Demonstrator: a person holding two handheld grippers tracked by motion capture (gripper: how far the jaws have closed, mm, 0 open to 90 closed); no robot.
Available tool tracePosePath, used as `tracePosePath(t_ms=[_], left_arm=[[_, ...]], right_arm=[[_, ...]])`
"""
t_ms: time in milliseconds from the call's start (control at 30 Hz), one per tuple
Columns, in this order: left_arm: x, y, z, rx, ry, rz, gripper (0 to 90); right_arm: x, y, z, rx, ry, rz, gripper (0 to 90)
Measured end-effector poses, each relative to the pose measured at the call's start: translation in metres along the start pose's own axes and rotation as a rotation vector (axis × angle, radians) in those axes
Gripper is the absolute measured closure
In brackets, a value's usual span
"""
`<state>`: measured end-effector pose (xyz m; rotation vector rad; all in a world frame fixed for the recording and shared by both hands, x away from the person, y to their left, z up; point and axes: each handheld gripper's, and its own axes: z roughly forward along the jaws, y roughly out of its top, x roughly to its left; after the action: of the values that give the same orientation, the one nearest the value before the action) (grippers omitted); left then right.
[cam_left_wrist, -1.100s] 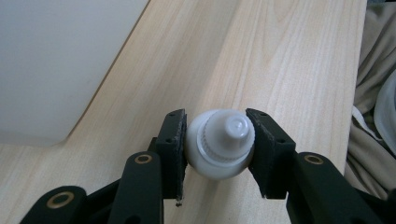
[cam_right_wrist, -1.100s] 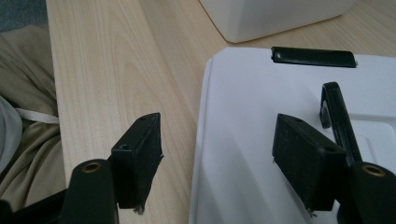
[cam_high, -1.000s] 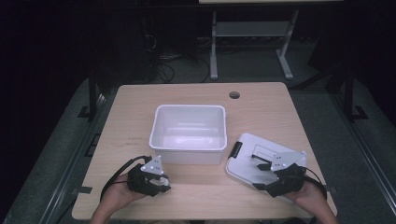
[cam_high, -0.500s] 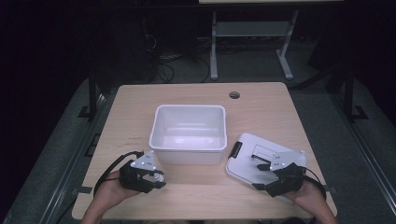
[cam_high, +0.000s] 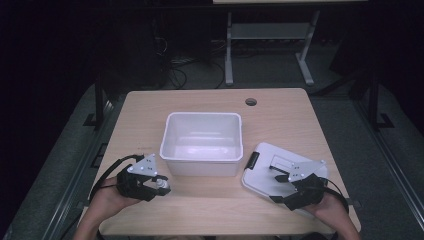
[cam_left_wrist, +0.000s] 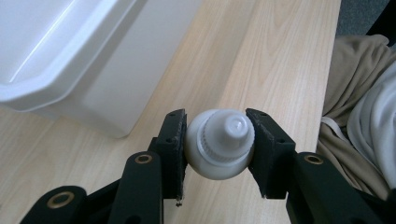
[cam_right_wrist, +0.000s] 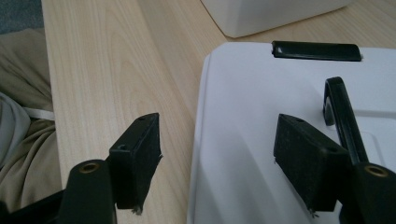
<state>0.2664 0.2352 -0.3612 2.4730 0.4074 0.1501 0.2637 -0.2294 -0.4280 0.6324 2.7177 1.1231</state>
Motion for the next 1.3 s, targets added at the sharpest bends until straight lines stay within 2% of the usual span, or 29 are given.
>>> tracePosePath(t_ms=[233,467,867,933,1167,1300], left_arm=[[0.002,0.005,-0.010,0.009,0.002,0.009,59.7],[0.003,0.012,-0.021,-0.006,0.006,0.005,59.7],[0.011,0.024,-0.039,-0.008,0.015,0.015,59.7],[0.014,0.027,-0.041,-0.001,0.012,0.022,59.7],[0.022,0.038,-0.049,-0.022,0.014,0.022,59.7],[0.027,0.044,-0.054,-0.012,0.019,0.031,59.7]], right_arm=[[0.000,-0.001,0.000,0.002,-0.003,-0.001,31.1],[0.001,-0.002,0.000,-0.001,0.001,-0.009,31.0],[0.001,-0.002,-0.001,0.002,-0.002,-0.009,30.8],[0.002,-0.001,-0.001,0.003,0.000,-0.006,30.8],[0.004,-0.002,-0.002,0.004,0.001,0.000,30.8],[0.004,-0.002,-0.002,0.007,0.001,0.003,30.8]])
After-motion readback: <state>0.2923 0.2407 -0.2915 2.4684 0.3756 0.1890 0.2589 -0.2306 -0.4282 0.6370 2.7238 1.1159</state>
